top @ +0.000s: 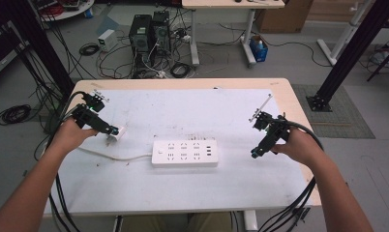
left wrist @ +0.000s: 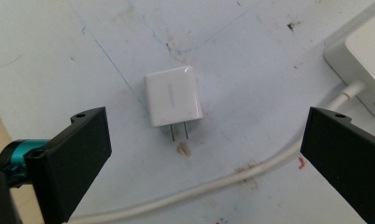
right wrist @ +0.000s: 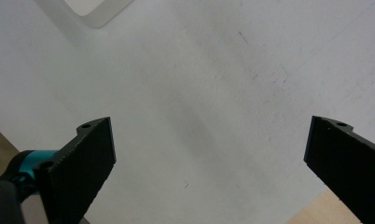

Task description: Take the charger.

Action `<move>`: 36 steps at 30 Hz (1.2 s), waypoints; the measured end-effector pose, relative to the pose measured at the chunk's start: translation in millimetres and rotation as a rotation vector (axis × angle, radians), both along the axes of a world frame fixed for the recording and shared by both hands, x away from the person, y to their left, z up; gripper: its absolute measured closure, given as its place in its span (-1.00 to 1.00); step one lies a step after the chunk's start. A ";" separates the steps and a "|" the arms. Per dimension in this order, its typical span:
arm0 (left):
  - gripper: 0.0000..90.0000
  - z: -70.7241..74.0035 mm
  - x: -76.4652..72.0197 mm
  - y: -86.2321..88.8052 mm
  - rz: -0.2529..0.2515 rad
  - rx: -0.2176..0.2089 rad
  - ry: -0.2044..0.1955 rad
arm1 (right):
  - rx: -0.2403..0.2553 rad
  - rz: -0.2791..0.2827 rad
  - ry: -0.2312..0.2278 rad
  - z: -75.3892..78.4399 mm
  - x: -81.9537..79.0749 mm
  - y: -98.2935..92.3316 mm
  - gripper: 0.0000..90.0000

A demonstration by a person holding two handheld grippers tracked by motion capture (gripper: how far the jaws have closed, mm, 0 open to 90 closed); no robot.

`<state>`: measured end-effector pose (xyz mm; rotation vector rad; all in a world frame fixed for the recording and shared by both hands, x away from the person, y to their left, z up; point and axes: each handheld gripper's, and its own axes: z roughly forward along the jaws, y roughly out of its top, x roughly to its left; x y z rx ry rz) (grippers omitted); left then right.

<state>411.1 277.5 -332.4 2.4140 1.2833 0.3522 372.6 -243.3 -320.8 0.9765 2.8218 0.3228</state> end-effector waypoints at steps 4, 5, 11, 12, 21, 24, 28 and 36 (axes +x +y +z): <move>-0.96 -13.0 10.8 -2.7 0.010 -0.004 0.021 | 0.007 -0.001 -0.005 0.6 1.6 -2.3 -0.97; -0.96 -20.0 15.8 -4.1 0.023 -0.011 0.021 | 0.007 -0.001 -0.003 0.5 1.8 -2.5 -0.97; -0.96 -40.7 29.5 -5.3 0.047 -0.004 0.066 | 0.004 0.000 -0.002 -0.8 3.5 -2.7 -0.97; -0.96 -43.2 30.7 -5.3 0.052 -0.005 0.070 | 0.005 -0.004 0.000 -0.5 3.5 -2.6 -0.97; -0.96 -66.8 40.3 -3.0 0.083 0.001 0.108 | 0.004 -0.008 0.004 -1.4 4.8 -5.4 -0.97; -0.93 -70.4 42.1 -4.8 0.085 0.017 0.102 | 0.005 -0.008 0.006 -1.5 5.5 -6.3 -0.97; -0.81 -73.9 43.8 -7.4 0.085 0.036 0.099 | 0.004 -0.007 0.005 -2.1 6.4 -7.6 -0.97; -0.55 -77.8 43.6 -5.4 0.094 0.054 0.099 | 0.001 -0.013 0.011 -3.3 7.1 -7.7 -0.97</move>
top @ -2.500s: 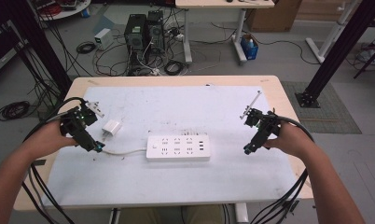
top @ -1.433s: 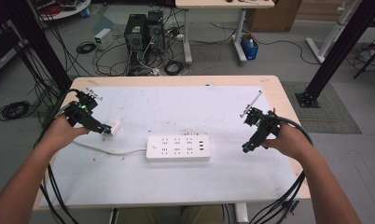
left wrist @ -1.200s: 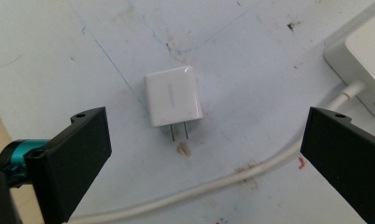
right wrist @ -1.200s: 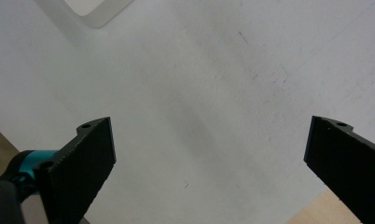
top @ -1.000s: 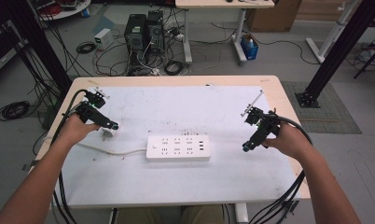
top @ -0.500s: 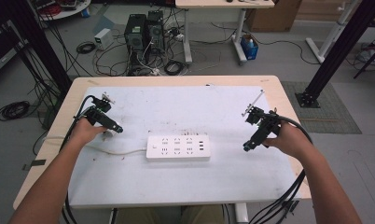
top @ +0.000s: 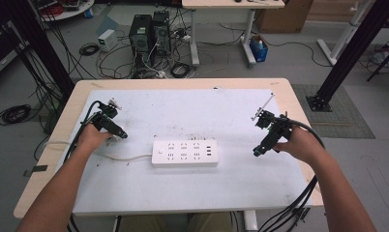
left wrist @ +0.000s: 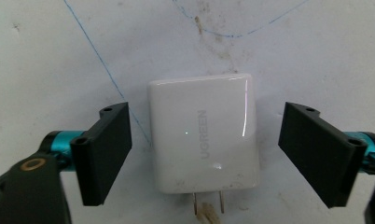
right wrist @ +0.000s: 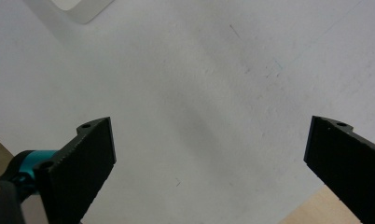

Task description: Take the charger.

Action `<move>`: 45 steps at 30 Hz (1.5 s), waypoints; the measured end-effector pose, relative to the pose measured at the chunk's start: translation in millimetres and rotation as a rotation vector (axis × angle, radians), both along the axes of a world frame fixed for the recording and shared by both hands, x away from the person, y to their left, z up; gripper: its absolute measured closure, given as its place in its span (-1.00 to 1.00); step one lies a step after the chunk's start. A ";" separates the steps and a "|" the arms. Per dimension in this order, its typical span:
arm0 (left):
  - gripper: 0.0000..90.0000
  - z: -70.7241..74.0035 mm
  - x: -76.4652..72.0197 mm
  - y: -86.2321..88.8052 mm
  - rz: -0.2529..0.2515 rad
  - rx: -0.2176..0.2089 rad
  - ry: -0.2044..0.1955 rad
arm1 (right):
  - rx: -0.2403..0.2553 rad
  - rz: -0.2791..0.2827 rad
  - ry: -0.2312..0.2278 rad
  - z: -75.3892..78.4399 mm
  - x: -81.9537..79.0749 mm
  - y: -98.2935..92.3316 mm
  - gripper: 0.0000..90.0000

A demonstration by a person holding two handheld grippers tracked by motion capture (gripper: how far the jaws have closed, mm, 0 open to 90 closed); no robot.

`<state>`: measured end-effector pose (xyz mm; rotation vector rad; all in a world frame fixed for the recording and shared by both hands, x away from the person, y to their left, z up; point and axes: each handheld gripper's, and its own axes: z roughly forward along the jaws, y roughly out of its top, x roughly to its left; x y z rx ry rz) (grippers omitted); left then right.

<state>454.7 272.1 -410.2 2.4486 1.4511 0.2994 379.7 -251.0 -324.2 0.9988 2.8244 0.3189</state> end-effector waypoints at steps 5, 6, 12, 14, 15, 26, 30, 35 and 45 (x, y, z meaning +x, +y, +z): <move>-0.42 -2.4 -1.2 1.2 0.000 0.010 0.003 | -0.001 0.003 0.001 -0.3 0.5 1.5 -0.97; -0.41 -3.4 -1.6 0.7 0.002 0.009 0.004 | -0.001 0.004 0.004 -0.3 0.7 1.6 -0.97; -0.37 -5.3 -2.1 0.3 0.004 0.006 0.007 | -0.005 0.009 0.004 -1.0 1.0 2.6 -0.97; -0.31 -5.1 -2.0 0.9 0.001 -0.009 0.014 | -0.007 0.009 0.006 -0.9 0.9 2.7 -0.97; -0.27 -5.0 -2.0 1.1 -0.003 -0.013 0.014 | -0.006 0.012 0.004 -1.1 1.1 2.7 -0.97; -0.07 -4.4 -3.3 3.8 -0.004 -0.037 0.007 | -0.004 0.010 0.008 -3.1 0.4 2.0 -0.97; -0.06 -0.3 -6.7 1.7 -0.013 -0.030 -0.030 | -0.001 0.008 0.006 -4.2 0.0 0.7 -0.97; -0.06 13.7 -14.2 3.3 -0.026 -0.057 -0.068 | 0.000 0.007 0.002 -4.2 -2.8 0.8 -0.97; -0.06 52.2 -44.7 2.0 -0.077 -0.117 -0.120 | 0.006 0.019 -0.022 0.8 -10.6 4.6 -0.97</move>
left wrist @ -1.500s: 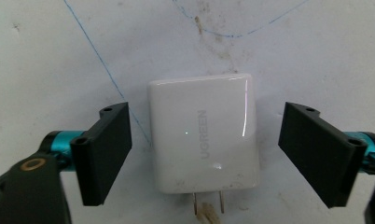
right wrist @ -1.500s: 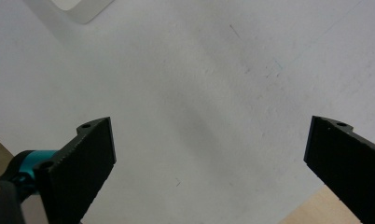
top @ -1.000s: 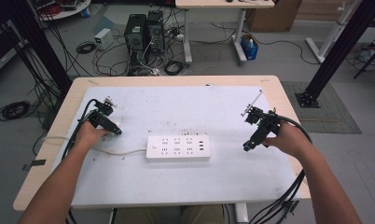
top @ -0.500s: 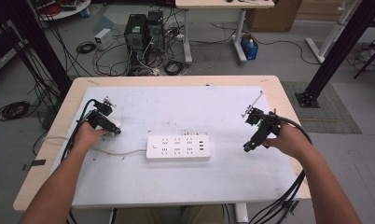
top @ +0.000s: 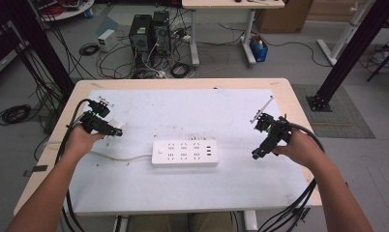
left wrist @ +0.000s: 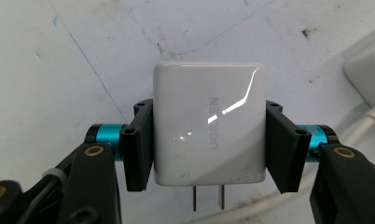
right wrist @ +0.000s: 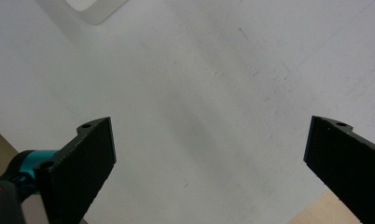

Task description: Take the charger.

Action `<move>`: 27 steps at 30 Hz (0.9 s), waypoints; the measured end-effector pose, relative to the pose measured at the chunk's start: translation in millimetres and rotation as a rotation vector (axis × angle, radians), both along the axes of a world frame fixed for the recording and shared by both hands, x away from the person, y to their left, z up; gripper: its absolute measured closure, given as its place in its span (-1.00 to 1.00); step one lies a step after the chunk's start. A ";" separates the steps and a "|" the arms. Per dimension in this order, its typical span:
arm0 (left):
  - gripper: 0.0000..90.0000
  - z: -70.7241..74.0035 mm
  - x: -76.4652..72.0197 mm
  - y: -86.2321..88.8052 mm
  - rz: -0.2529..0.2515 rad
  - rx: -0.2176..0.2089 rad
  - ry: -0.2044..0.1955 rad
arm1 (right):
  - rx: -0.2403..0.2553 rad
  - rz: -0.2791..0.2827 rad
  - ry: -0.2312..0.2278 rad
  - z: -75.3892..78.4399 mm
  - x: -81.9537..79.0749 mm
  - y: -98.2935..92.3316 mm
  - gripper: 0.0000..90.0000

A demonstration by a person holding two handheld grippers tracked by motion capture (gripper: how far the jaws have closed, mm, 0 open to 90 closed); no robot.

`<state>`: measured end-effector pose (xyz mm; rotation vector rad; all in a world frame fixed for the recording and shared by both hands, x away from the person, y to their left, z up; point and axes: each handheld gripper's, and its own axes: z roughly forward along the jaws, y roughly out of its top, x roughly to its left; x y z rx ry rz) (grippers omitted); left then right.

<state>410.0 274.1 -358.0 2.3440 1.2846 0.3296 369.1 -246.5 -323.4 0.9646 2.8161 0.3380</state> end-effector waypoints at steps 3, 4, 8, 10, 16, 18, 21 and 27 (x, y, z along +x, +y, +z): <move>-0.06 7.5 -5.1 -0.1 -0.005 -0.020 -0.013 | 0.002 0.003 -0.007 0.7 -3.1 1.5 -0.97; -0.06 11.2 -7.7 -0.8 -0.004 -0.023 -0.022 | 0.001 0.009 -0.006 1.3 -4.9 2.1 -0.97; -0.06 19.4 -13.6 -4.1 -0.015 -0.021 -0.038 | -0.004 0.012 -0.014 2.0 -9.7 4.0 -0.97; -0.06 21.3 -14.6 -5.5 -0.021 -0.019 -0.036 | 0.004 0.012 -0.016 2.6 -11.0 4.4 -0.97; -0.06 26.4 -17.0 -7.9 -0.037 -0.025 -0.049 | 0.009 0.012 -0.026 6.2 -11.9 4.0 -0.97; -0.06 26.0 -16.6 -7.4 -0.040 -0.025 -0.046 | 0.005 0.011 -0.025 7.0 -12.5 5.7 -0.97; -0.06 25.7 -15.4 -6.0 -0.044 -0.023 -0.045 | 0.006 0.015 -0.028 7.5 -12.0 7.1 -0.97; -0.06 26.9 -16.9 -6.5 -0.060 -0.029 -0.048 | 0.003 0.010 -0.024 6.2 -14.5 9.2 -0.97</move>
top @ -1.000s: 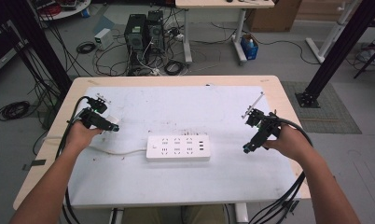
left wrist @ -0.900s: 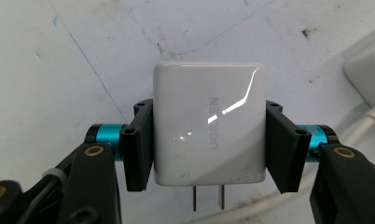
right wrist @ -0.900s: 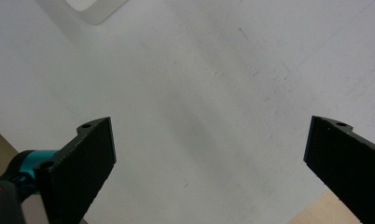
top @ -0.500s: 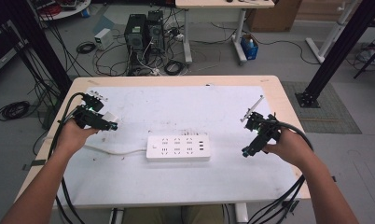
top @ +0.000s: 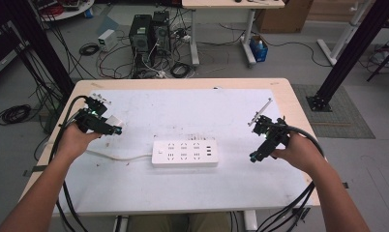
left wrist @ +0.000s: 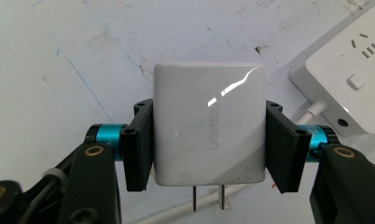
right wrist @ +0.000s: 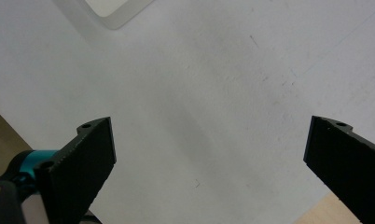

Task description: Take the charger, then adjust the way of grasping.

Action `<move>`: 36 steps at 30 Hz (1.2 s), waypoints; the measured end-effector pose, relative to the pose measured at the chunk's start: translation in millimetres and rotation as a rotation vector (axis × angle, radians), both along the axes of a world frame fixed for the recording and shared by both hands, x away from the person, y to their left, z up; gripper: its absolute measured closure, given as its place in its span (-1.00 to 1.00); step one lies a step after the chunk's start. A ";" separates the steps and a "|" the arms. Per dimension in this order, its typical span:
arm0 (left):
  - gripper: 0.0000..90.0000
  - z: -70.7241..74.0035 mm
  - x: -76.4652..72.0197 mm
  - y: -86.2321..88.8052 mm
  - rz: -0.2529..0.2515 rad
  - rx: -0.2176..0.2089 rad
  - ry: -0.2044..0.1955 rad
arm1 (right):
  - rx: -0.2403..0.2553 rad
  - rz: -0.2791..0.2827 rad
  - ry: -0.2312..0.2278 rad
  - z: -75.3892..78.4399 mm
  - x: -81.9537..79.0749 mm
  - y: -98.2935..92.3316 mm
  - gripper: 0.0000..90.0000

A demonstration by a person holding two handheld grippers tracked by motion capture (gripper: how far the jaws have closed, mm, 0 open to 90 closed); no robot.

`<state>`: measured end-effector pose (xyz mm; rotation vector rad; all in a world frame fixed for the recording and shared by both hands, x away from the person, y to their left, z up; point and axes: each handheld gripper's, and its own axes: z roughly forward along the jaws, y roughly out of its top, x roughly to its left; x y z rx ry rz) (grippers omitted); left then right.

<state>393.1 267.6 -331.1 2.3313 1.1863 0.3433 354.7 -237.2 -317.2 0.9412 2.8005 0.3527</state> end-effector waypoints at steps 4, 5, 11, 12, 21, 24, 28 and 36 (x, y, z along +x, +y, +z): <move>-0.06 1.9 -2.6 -2.7 -0.024 -0.005 -0.006 | 0.004 -0.005 -0.005 0.9 -2.7 -0.8 -0.97; -0.06 3.2 -3.2 -3.5 -0.035 -0.004 -0.004 | 0.003 -0.001 -0.006 1.4 -2.8 -1.6 -0.97; -0.06 15.5 -6.8 -11.5 -0.090 -0.006 -0.012 | 0.059 -0.055 -0.031 4.9 -2.9 -3.3 -0.97; -0.06 18.6 -7.4 -13.7 -0.104 -0.006 -0.012 | 0.069 -0.064 -0.038 5.2 -2.8 -2.9 -0.97; -0.06 38.8 -15.0 -39.3 -0.236 -0.012 -0.064 | 0.141 -0.128 -0.083 9.4 -0.7 3.4 -0.97; -0.06 40.8 -17.6 -48.8 -0.306 -0.014 -0.102 | 0.200 -0.161 -0.087 12.7 0.4 3.7 -0.97; -0.06 38.4 -18.8 -59.9 -0.379 -0.033 -0.119 | 0.278 -0.187 -0.066 10.8 1.8 8.3 -0.92; -0.06 29.1 -22.5 -78.9 -0.557 -0.092 -0.129 | 0.320 -0.175 -0.041 3.7 2.8 27.8 -0.92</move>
